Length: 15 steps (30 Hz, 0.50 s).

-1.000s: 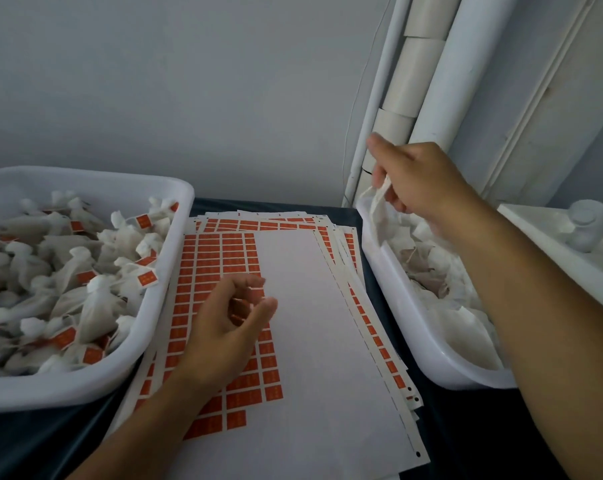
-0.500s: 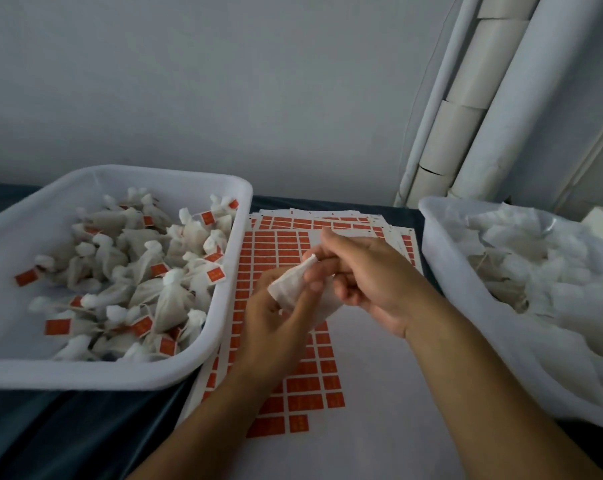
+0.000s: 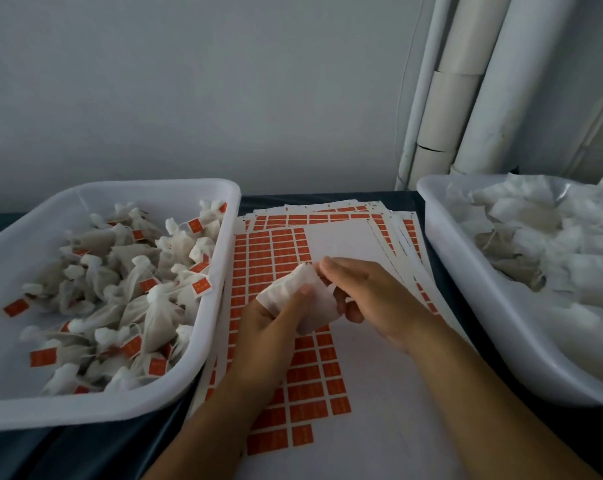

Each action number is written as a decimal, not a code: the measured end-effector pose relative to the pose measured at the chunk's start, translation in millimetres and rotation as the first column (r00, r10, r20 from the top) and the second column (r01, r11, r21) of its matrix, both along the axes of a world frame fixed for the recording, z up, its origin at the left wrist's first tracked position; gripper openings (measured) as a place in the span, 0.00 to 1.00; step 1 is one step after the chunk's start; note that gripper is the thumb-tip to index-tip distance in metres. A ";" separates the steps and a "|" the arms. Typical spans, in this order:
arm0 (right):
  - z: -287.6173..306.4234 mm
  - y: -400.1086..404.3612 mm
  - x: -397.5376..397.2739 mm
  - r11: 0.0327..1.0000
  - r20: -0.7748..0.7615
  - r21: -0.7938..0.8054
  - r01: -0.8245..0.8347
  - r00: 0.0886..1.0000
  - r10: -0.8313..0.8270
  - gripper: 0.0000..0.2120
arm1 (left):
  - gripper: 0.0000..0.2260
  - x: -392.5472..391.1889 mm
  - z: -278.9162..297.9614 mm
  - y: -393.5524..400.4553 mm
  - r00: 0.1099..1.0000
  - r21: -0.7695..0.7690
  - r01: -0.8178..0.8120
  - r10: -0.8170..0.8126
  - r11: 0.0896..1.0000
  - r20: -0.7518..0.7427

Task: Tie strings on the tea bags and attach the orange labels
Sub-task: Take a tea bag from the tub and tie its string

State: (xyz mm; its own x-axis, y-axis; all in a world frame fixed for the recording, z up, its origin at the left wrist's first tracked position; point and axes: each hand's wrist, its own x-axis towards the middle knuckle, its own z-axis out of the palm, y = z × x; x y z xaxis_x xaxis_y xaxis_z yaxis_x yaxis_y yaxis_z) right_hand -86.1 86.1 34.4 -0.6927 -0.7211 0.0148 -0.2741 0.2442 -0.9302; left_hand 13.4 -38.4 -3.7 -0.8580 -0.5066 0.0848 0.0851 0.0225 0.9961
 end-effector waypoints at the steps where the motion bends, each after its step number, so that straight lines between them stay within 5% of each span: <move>1: -0.9 0.7 2.1 0.998 0.025 -0.043 -0.039 0.999 0.040 0.14 | 0.15 1.1 -0.4 -0.4 1.000 0.016 0.021 -0.021 1.000 0.001; 5: -6.4 -1.9 2.9 0.992 -0.049 -0.112 -0.058 0.997 0.053 0.05 | 0.14 4.2 1.1 -1.3 0.997 0.035 0.064 -0.065 0.997 0.041; 11: -7.5 0.4 0.9 0.988 -0.089 -0.152 -0.040 0.996 0.027 0.04 | 0.14 4.6 0.2 -4.0 0.994 0.076 0.053 -0.059 0.996 0.087; 15: -7.0 1.9 0.1 0.986 -0.021 -0.146 -0.081 0.997 0.079 0.06 | 0.26 6.3 1.2 -4.2 0.991 0.244 0.029 -0.060 0.969 0.122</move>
